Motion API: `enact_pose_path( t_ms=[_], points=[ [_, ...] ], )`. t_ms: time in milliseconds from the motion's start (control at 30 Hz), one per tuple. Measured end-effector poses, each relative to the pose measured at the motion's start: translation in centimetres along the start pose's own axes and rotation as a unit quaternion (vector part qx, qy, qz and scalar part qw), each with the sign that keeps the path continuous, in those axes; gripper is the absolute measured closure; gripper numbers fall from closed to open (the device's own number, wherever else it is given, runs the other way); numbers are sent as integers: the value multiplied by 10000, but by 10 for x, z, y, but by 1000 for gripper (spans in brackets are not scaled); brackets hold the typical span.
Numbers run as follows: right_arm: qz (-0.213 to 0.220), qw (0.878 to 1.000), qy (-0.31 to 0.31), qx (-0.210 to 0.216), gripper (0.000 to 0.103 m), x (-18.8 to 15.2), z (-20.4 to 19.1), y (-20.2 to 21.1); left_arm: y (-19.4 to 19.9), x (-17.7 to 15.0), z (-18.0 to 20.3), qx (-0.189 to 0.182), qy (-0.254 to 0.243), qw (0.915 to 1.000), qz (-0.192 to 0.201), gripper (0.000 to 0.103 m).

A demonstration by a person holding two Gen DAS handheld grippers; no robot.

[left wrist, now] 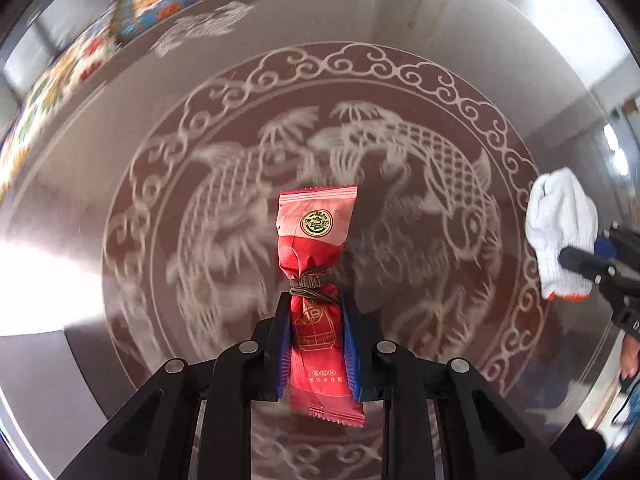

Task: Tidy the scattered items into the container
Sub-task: 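Carry the red packet with the left tool to the box while the right tool carries the glove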

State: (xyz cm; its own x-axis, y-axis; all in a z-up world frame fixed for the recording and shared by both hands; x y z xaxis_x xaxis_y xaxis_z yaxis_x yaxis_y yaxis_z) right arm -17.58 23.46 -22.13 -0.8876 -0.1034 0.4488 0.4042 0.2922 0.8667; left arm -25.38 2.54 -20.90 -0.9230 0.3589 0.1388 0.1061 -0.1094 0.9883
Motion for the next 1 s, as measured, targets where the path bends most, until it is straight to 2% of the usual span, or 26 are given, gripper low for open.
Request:
enact_pose_path(
  t_ms=[100, 333, 400, 467, 600, 767, 933, 1000],
  points=[
    [22, 9998, -92, 170, 79, -11, -8, 6, 12, -27, -1, -172, 301, 9993, 141, 81],
    [2, 9984, -316, 472, 79, -49, -32, 24, 42, -111, 24, -452, 624, 9964, 362, 81],
    [-10, 9984, -340, 457, 79, -61, -39, 29, 40, -142, 47, -515, 749, 9952, 364, 81],
    [-13, 9986, -344, 409, 79, -77, -50, 36, 32, -156, 75, -580, 876, 9937, 397, 81],
    [15, 9991, -304, 298, 79, -101, -68, 48, 39, -197, 76, -763, 1185, 9883, 583, 81],
    [36, 9997, -149, 167, 79, -123, -92, 61, 47, -227, 76, -901, 1415, 9826, 798, 81],
    [-26, 9998, 194, 5, 79, -135, -118, 65, 46, -255, 87, -766, 1404, 9832, 877, 81],
    [-37, 9996, 289, -51, 79, -139, -125, 65, 41, -254, 86, -729, 1459, 9821, 939, 81]
  ],
)
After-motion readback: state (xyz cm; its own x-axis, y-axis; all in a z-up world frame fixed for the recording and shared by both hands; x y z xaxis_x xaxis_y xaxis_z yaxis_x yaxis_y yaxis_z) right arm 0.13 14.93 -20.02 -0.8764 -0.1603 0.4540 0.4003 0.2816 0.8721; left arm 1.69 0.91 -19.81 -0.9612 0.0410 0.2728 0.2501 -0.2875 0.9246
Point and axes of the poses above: each gripper's, at about its wrist camera, not at the fingertips, and y roughly against the way its jaws point, z to its right, x to its top, the point moved 5 cm from there along -y, roughly the way its jaws point, and after that the axes turned 15 degrees about y, right-handed, at the moved point
